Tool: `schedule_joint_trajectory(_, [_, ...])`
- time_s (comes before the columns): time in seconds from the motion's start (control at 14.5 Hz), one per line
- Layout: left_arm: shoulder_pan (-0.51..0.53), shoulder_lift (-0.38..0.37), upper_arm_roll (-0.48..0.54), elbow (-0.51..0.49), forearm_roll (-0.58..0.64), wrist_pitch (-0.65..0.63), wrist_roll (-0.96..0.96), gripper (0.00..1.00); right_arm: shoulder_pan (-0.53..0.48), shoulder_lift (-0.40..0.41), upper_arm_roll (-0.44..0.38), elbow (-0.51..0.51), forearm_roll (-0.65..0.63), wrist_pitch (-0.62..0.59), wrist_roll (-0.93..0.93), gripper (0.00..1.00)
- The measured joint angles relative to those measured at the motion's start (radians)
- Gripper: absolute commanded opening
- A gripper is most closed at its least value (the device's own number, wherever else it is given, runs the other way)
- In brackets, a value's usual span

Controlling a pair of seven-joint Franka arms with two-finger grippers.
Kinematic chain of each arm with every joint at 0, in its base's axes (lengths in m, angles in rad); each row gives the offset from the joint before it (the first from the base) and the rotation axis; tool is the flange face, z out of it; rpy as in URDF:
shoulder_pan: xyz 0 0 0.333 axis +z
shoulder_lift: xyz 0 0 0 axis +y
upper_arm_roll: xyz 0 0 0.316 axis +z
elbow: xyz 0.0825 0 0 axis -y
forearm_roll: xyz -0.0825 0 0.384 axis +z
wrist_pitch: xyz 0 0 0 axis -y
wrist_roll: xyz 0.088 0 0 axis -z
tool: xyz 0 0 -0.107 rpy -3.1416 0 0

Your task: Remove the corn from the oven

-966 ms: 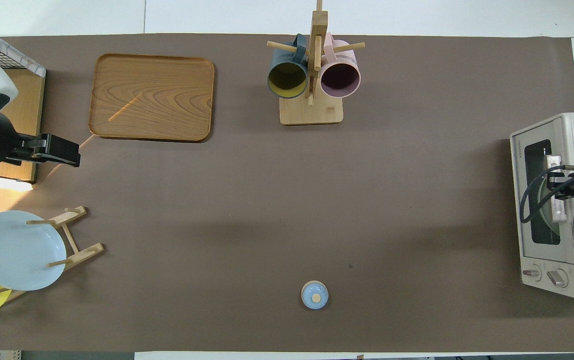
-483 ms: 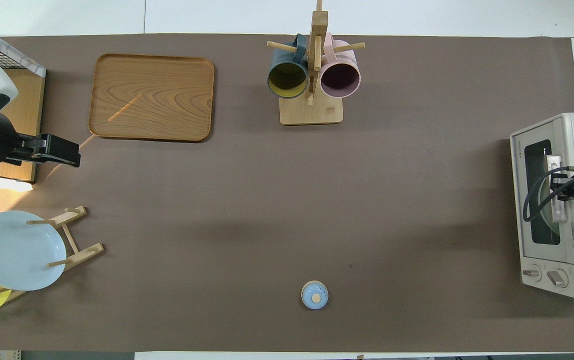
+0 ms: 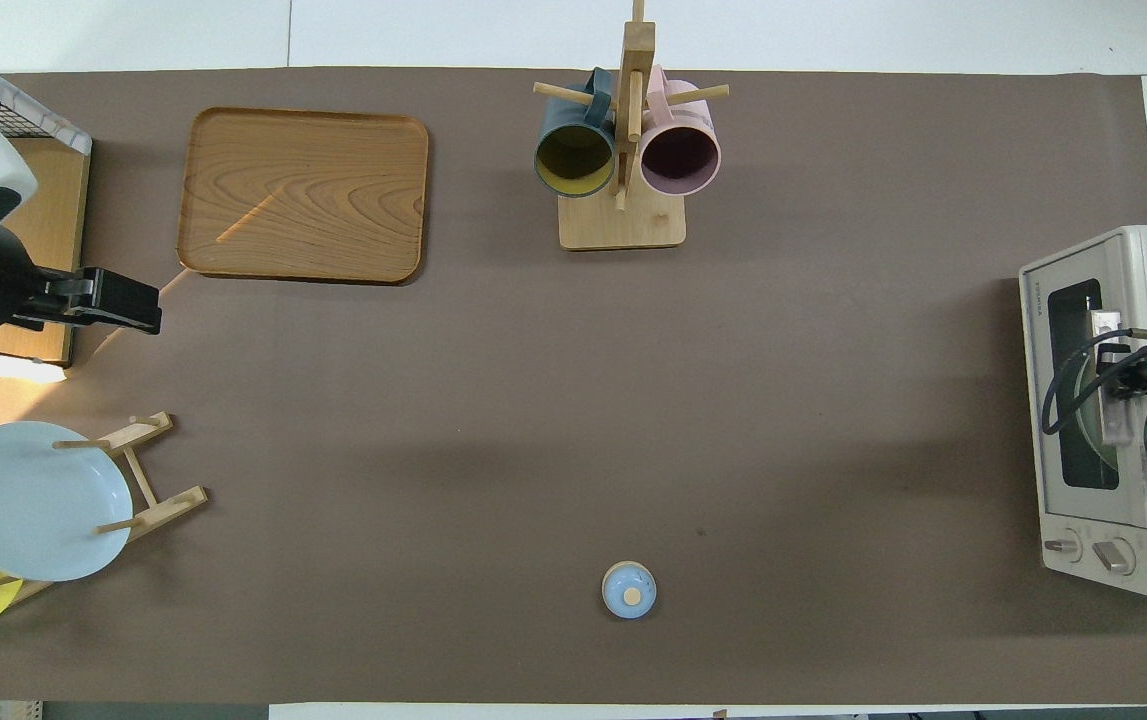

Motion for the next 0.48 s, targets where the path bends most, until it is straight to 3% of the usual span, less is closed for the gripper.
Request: schedule_joint_trajectory(0.48, [0.000, 0.000, 0.000, 0.000, 0.000, 0.001, 0.000, 1.00, 0.044, 0.003, 0.008, -0.017, 0.062, 0.003, 0.060, 0.00])
